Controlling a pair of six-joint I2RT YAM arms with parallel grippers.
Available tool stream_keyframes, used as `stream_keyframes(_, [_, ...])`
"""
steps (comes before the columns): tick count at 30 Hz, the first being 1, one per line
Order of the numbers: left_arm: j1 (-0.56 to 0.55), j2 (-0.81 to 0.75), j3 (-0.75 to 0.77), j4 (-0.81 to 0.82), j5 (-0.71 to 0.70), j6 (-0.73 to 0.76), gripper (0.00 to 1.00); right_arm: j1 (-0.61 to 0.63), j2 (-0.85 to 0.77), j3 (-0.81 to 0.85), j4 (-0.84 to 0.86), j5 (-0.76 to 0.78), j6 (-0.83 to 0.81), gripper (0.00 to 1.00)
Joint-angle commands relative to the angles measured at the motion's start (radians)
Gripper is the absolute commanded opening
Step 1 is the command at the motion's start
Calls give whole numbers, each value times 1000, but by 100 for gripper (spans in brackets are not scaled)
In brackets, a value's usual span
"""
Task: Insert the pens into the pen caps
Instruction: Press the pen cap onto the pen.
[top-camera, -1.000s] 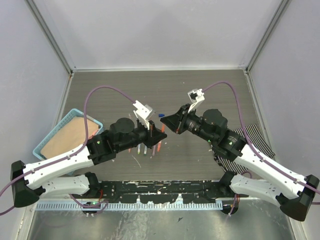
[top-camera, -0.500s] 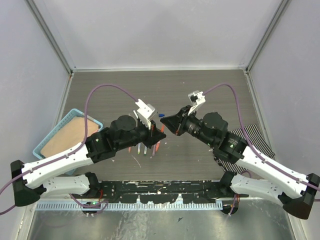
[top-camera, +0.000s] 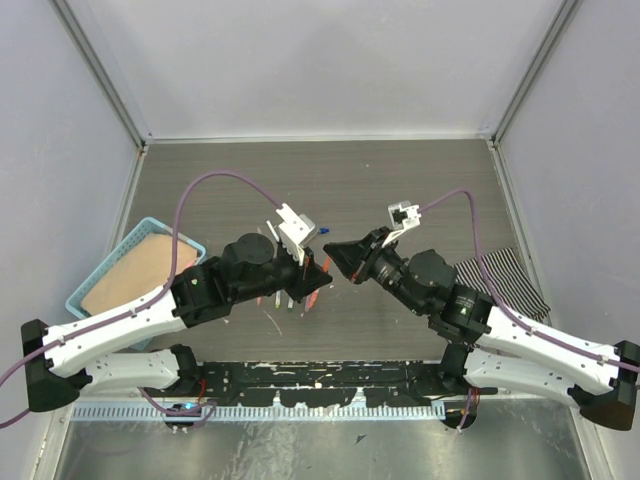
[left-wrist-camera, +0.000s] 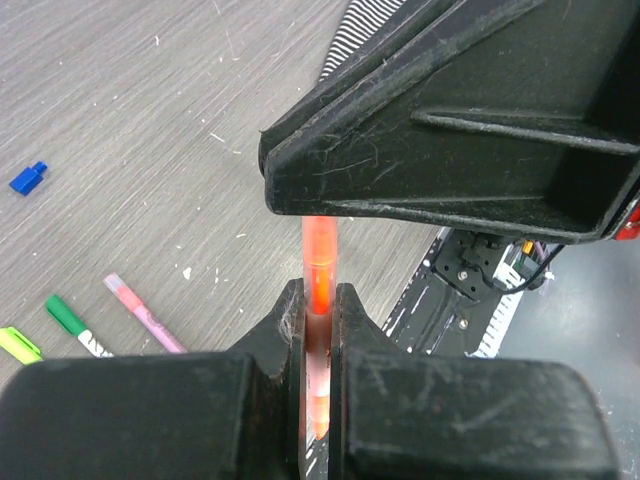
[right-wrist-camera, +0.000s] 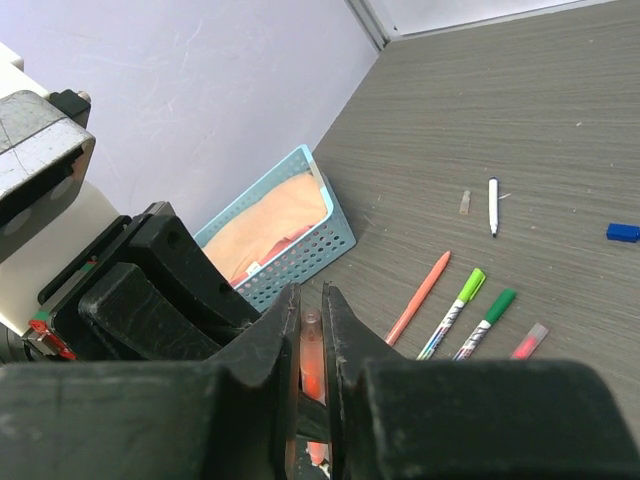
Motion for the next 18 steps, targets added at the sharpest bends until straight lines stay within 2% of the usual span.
stream_keyframes(1, [20,-48,126,341,-94,20,0,126,48,-99,-258,-95,70,1])
stream_keyframes(5, [19,-41,146,370,-90,16,0,222,58,-126,-319,15,112,1])
stream_keyframes(9, [19,-30,159,371,-72,23,0,256,53,-115,-359,67,124,1])
stream_keyframes(18, [18,-19,93,314,28,-9,0,256,70,163,-367,265,-61,1])
